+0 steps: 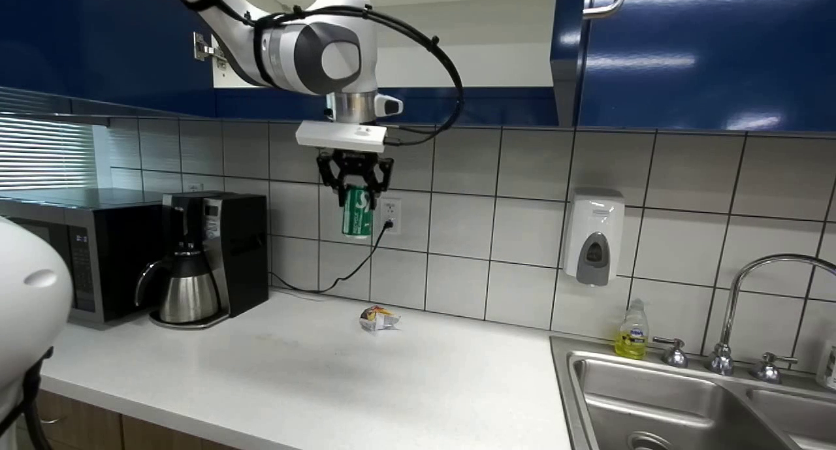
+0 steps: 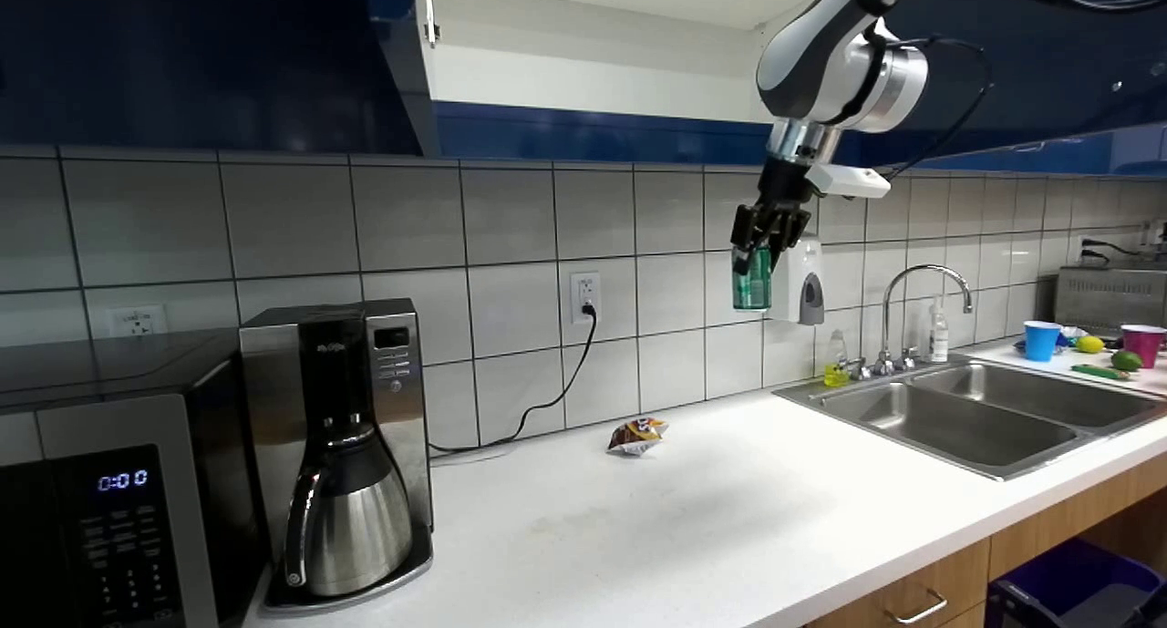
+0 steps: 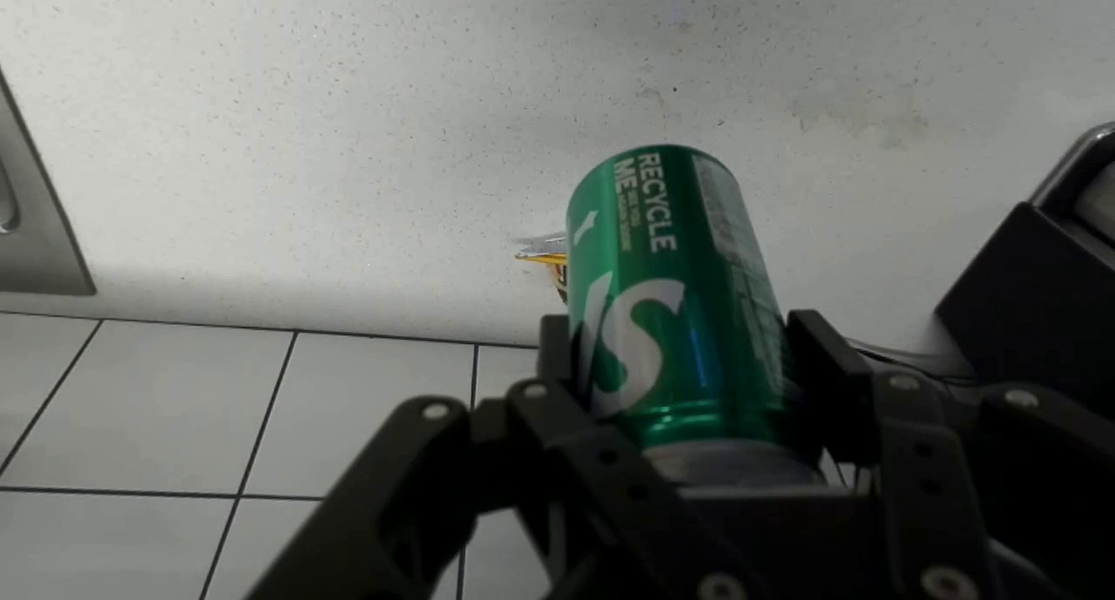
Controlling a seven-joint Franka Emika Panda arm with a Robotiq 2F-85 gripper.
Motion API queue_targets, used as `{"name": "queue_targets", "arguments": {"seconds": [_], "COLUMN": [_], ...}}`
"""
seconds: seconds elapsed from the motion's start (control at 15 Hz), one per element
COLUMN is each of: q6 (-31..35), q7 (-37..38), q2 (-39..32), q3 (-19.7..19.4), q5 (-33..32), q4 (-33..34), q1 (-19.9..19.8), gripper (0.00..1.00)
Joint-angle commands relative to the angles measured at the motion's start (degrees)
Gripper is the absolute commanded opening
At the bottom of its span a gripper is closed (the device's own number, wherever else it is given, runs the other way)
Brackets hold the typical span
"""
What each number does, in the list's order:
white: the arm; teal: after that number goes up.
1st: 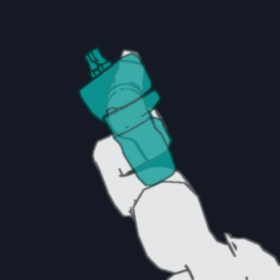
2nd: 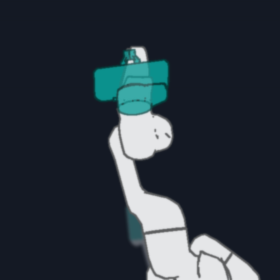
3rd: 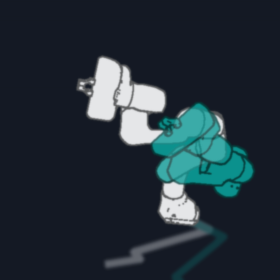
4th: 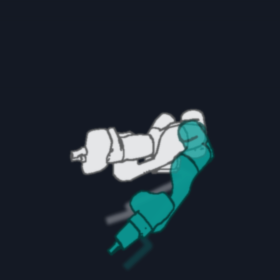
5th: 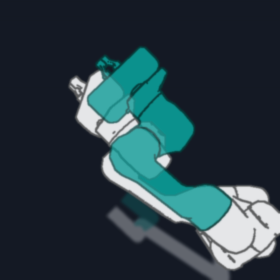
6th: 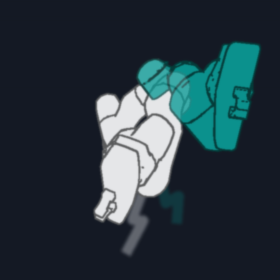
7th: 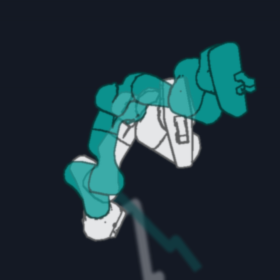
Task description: Put the can inside the cupboard
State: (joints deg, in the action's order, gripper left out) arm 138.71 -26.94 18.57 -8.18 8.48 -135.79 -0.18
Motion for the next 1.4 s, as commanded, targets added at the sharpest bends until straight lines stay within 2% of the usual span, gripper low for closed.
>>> {"name": "queue_targets", "arguments": {"seconds": [0.0, 0.67, 1.13, 1.33], "q6": [-5.8, -17.86, -25.8, -27.21], "q7": [3.51, 6.86, 7.95, 8.97], "q2": [5.35, 11.78, 11.1, 10.62], "q3": [0.57, 1.25, 2.14, 2.76], "q5": [-2.87, -3.58, -2.98, -3.12], "q4": [1.35, 10.48, 20.01, 23.66], "q1": [-0.57, 0.31, 1.45, 1.71], "gripper": [0.38, 0.38, 0.38, 0.38]}}
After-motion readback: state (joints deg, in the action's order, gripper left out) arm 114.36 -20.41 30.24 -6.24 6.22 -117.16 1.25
